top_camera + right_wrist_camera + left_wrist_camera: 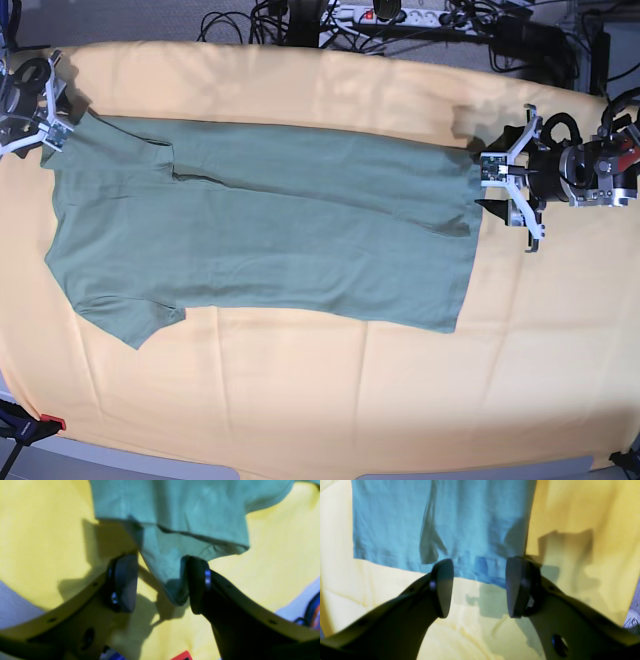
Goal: Fold the T-shirt properly
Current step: 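Regrasp the folded edge with both grippers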
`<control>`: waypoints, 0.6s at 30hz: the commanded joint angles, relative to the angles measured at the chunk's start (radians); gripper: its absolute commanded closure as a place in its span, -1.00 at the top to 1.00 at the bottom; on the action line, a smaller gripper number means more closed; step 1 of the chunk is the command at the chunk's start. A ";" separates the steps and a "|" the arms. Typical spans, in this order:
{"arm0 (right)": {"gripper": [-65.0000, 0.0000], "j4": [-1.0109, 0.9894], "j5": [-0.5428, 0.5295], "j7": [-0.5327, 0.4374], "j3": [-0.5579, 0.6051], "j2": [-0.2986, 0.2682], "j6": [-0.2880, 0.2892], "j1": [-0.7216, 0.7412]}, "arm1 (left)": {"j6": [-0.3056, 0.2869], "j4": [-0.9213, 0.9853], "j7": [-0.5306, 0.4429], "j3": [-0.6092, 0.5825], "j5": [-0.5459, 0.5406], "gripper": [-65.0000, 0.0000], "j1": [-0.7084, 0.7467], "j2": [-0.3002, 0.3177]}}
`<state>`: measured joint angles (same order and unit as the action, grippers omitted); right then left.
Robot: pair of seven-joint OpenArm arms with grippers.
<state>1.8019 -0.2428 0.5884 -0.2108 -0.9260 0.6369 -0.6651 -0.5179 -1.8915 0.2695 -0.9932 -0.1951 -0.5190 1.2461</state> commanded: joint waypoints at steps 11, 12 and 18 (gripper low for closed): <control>-1.00 -0.033 0.012 -0.042 -0.010 -0.019 -0.043 0.000 | -0.134 -0.009 -0.014 0.012 -0.050 0.05 -0.019 0.019; -1.00 -0.032 0.013 -0.042 -0.010 -0.019 -0.052 0.000 | -0.163 -0.009 -0.014 0.012 -0.050 0.05 -0.019 0.019; -1.00 -0.030 0.012 -0.039 -0.010 -0.019 -0.059 0.012 | -0.180 -0.009 -0.014 0.011 -0.057 0.05 -0.013 0.019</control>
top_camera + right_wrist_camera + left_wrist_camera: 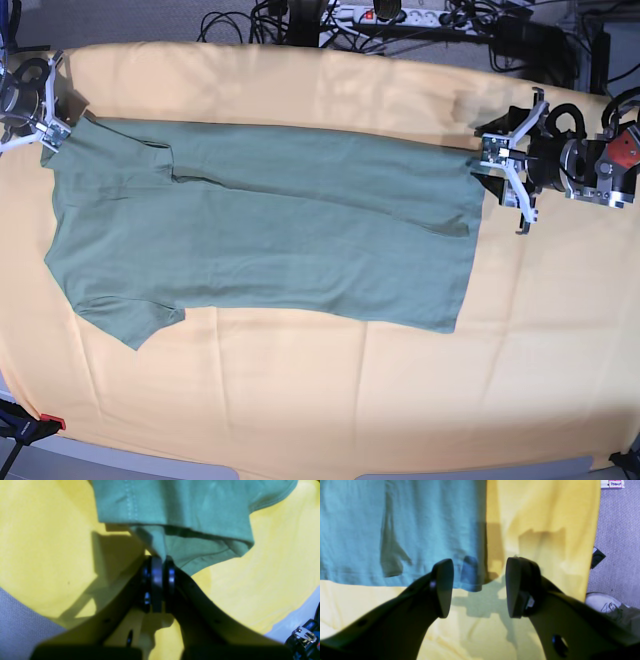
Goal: Fold the T-shirt properly
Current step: 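Regrasp the folded edge with both grippers, then drag the shirt toward the robot with both grippers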
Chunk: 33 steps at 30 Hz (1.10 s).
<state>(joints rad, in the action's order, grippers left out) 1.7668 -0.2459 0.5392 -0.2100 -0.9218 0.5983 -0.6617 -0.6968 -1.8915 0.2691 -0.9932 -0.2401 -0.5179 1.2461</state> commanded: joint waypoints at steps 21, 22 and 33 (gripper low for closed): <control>-1.00 0.005 0.014 0.021 -0.011 -0.023 -0.019 0.011 | -0.001 0.121 -0.007 0.011 0.138 0.05 -0.012 -0.090; -1.00 0.005 0.014 0.021 -0.011 -0.023 -0.019 0.011 | -0.001 0.130 -0.010 0.011 0.137 0.05 -0.012 -0.097; -1.00 0.005 0.015 0.022 -0.011 -0.024 -0.019 0.011 | -0.001 0.165 -0.025 0.011 0.132 -0.13 -0.012 -0.161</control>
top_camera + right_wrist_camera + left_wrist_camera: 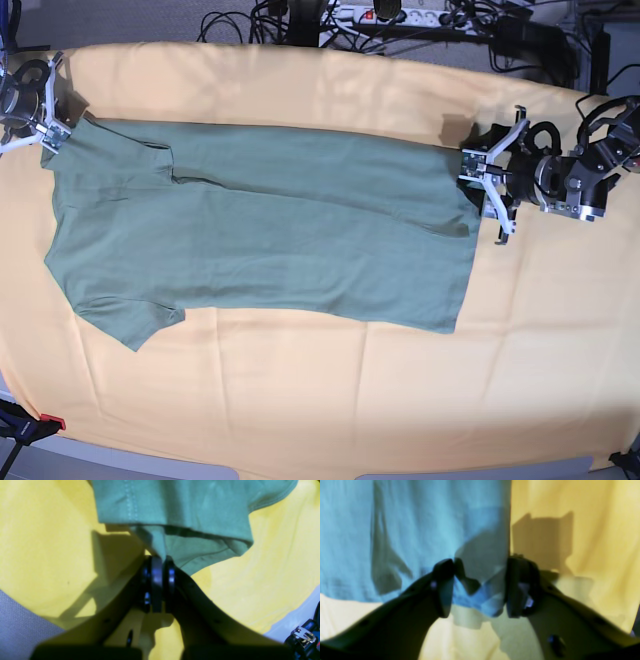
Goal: Fold the T-shirt properly
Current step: 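Drag the shirt toward the robot with both grippers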
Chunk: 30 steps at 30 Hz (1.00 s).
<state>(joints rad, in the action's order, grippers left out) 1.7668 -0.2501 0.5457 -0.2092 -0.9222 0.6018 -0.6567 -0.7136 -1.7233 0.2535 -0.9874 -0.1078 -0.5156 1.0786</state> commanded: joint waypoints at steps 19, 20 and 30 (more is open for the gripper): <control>-1.00 0.072 0.014 0.068 -0.020 -0.075 -0.018 0.005 | 0.015 -0.024 -0.009 0.006 -0.050 -1.00 -0.113 0.008; -1.00 0.084 0.011 0.068 -0.021 -0.081 -0.003 0.006 | 0.015 -0.024 -0.009 0.006 -0.080 -1.00 -0.118 0.008; -1.00 0.117 -0.140 0.163 -0.021 -0.175 0.096 0.002 | 0.015 -0.119 0.092 0.006 -0.265 -1.00 -0.111 0.078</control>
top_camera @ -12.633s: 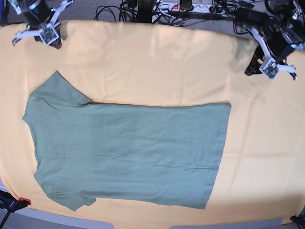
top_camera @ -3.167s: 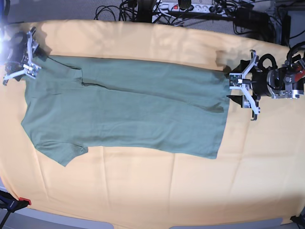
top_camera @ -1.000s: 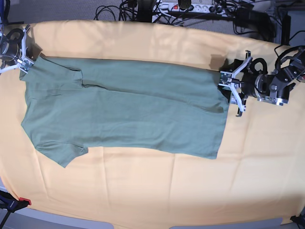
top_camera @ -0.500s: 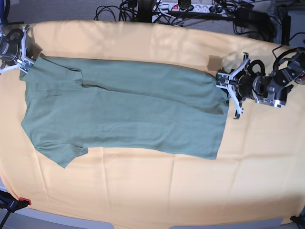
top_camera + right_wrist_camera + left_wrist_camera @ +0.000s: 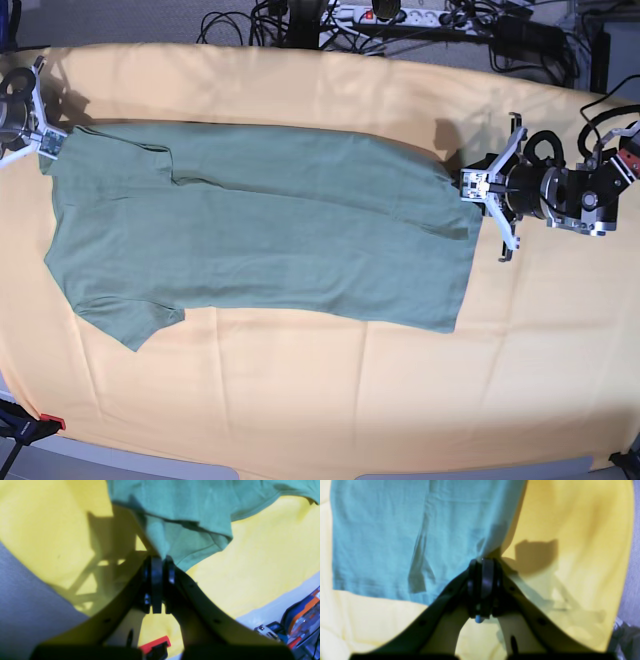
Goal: Fold the T-shirt properly
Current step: 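Drag the shirt toward the robot with both grippers, then open both grippers and lift the left gripper off the shirt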
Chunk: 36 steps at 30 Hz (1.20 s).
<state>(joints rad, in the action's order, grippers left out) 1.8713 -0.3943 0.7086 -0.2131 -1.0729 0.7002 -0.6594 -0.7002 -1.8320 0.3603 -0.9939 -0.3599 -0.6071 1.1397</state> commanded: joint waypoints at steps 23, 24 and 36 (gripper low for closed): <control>-1.00 0.142 -0.055 0.179 -0.018 -0.060 -0.002 -0.198 | 0.002 -0.194 -0.013 0.012 -0.061 -1.00 0.124 0.222; -1.00 0.143 -0.055 0.183 -0.018 -0.060 -0.002 -0.200 | 0.002 -0.199 -0.013 0.012 -0.061 -1.00 0.131 0.227; -1.00 0.143 -0.205 0.325 -0.018 -0.058 -0.002 -0.199 | 0.002 -0.204 -0.011 0.012 -0.010 -1.00 0.222 0.240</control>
<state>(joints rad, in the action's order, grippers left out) 2.0045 -0.6029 1.0183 -0.2169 -1.1107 0.6998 -0.8616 -0.6960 -2.0270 0.3592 -0.9928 -0.3611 -0.3748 1.3529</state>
